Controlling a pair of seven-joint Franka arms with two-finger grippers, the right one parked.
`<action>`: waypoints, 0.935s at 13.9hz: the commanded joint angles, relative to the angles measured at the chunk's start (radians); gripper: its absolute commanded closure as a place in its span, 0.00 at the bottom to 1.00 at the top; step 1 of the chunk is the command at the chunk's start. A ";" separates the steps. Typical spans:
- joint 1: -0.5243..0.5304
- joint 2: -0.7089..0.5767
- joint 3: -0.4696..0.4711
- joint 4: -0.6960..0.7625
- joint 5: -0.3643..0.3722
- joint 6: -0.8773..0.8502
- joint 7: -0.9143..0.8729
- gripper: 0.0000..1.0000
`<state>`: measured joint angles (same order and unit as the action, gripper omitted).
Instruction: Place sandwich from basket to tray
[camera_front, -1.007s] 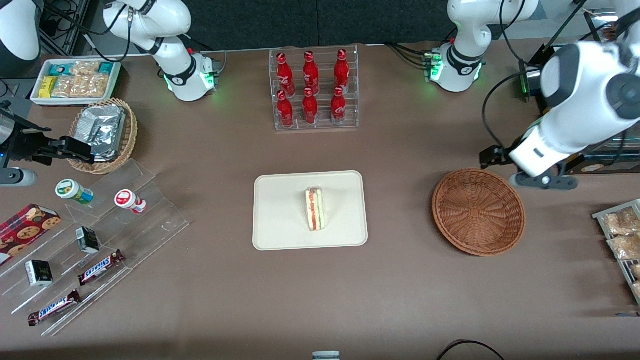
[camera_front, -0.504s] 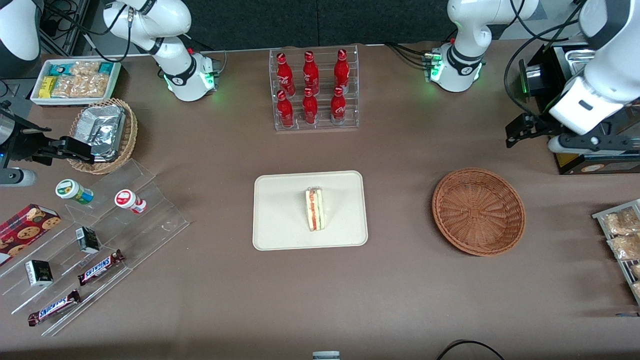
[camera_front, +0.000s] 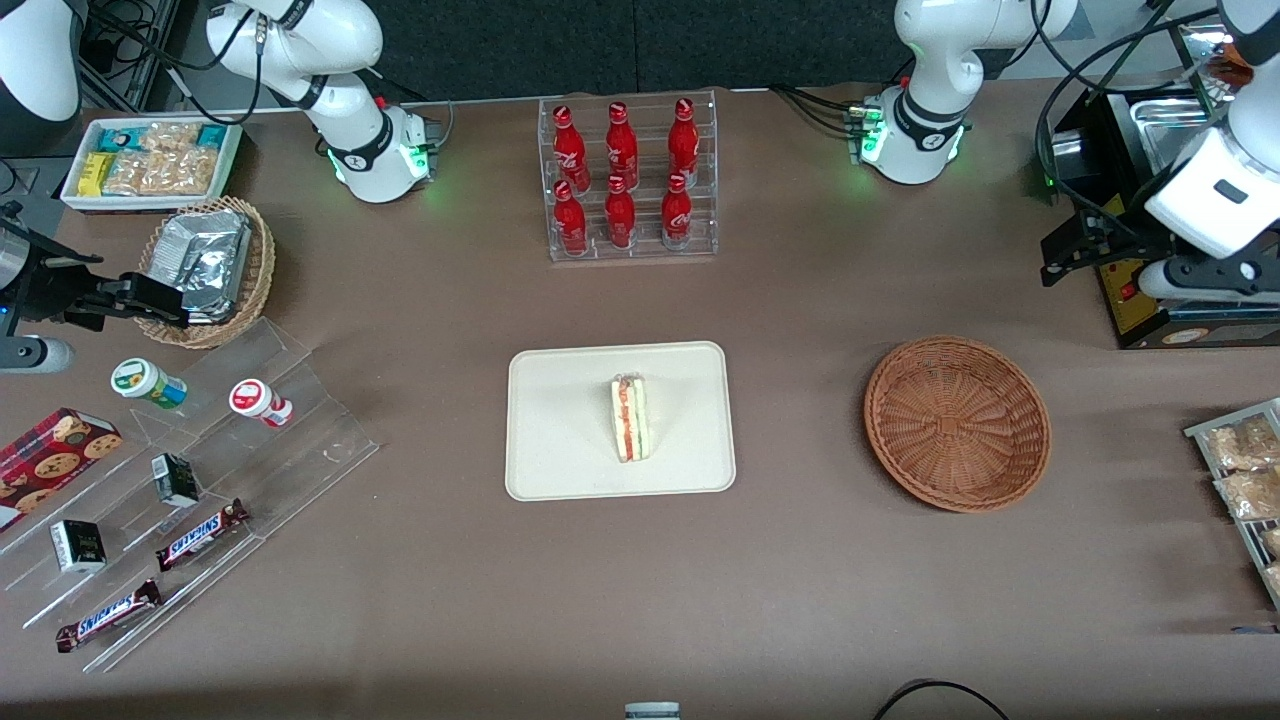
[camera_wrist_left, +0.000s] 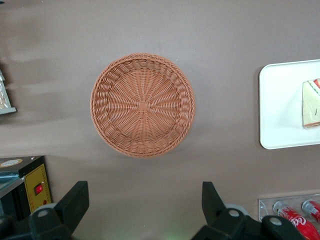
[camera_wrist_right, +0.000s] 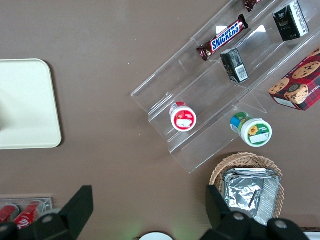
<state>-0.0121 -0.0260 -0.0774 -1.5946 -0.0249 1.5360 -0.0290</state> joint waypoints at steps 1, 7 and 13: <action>-0.002 0.025 -0.007 0.033 0.026 -0.047 -0.023 0.00; -0.003 -0.081 -0.007 -0.111 0.045 0.042 -0.011 0.00; -0.005 -0.072 -0.009 -0.082 0.034 -0.004 -0.015 0.00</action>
<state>-0.0136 -0.0864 -0.0815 -1.6728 0.0029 1.5418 -0.0316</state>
